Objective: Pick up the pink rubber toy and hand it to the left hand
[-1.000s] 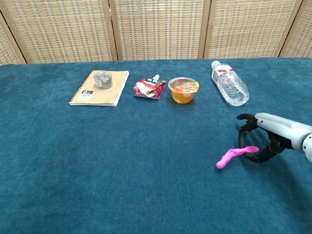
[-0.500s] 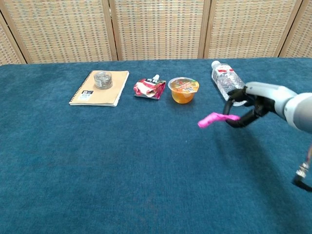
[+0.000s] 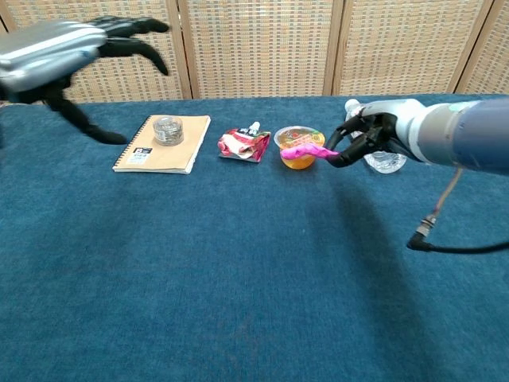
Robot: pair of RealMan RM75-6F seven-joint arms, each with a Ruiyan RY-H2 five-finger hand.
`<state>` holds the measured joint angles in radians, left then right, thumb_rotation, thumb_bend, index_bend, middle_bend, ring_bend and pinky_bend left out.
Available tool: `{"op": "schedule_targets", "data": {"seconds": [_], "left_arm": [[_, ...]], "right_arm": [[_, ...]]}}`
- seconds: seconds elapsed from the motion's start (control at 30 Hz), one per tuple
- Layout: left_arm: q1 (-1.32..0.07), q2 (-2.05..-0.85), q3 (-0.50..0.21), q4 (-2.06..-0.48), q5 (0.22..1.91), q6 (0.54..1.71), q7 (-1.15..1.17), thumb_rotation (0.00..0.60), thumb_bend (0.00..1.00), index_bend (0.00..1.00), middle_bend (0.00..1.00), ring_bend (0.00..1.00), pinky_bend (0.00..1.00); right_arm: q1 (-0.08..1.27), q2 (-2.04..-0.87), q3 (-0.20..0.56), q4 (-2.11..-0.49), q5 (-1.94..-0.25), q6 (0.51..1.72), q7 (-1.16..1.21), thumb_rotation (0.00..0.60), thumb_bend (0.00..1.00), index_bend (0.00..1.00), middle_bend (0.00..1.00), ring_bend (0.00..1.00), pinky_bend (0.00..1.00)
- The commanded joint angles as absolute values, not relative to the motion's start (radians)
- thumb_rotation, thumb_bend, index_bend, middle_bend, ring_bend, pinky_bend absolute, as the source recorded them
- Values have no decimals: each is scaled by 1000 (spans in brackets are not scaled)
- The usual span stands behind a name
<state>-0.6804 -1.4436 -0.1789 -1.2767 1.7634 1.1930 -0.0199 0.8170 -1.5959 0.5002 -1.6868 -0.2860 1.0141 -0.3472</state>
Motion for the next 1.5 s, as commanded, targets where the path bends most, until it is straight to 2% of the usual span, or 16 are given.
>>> {"op": "schedule_targets", "data": {"seconds": [0.03,0.2,0.43,0.87,1.1,1.5], "left_arm": [[-769,-1527,-201,-1202,1784,1158,-24,600,0,279,0,0,0],[-847,-1616,-197,-1078,1822,1191,-55,600,0,315,0,0,0],[-901,-1677,-194,-1024,1805,1208,-84,600,0,327,0,0,0],[-911,-1711,-173,-987,1750,1232,-92,600,2,386,0,0,0],[-917,-1742,-176,-988,1696,1211,-64,600,119,435,0,0,0],[-941,-1775,-173,-975,1662,1199,-67,600,219,476,0,0,0]], "right_arm": [[866,-1619,535,-1654,-217,1020,-354,600,601,647,24,0,0],[911,-1633,584,-1625,-119,1014,-337,600,619,653,30,0,0],[975,-1653,623,-1621,-64,1031,-336,600,625,657,34,0,0],[1012,-1657,620,-1634,-36,1054,-335,600,637,660,36,0,0],[1008,-1651,607,-1651,-46,1058,-322,600,639,661,38,0,0],[1007,-1643,591,-1661,-51,1051,-308,600,640,662,40,0,0]]}}
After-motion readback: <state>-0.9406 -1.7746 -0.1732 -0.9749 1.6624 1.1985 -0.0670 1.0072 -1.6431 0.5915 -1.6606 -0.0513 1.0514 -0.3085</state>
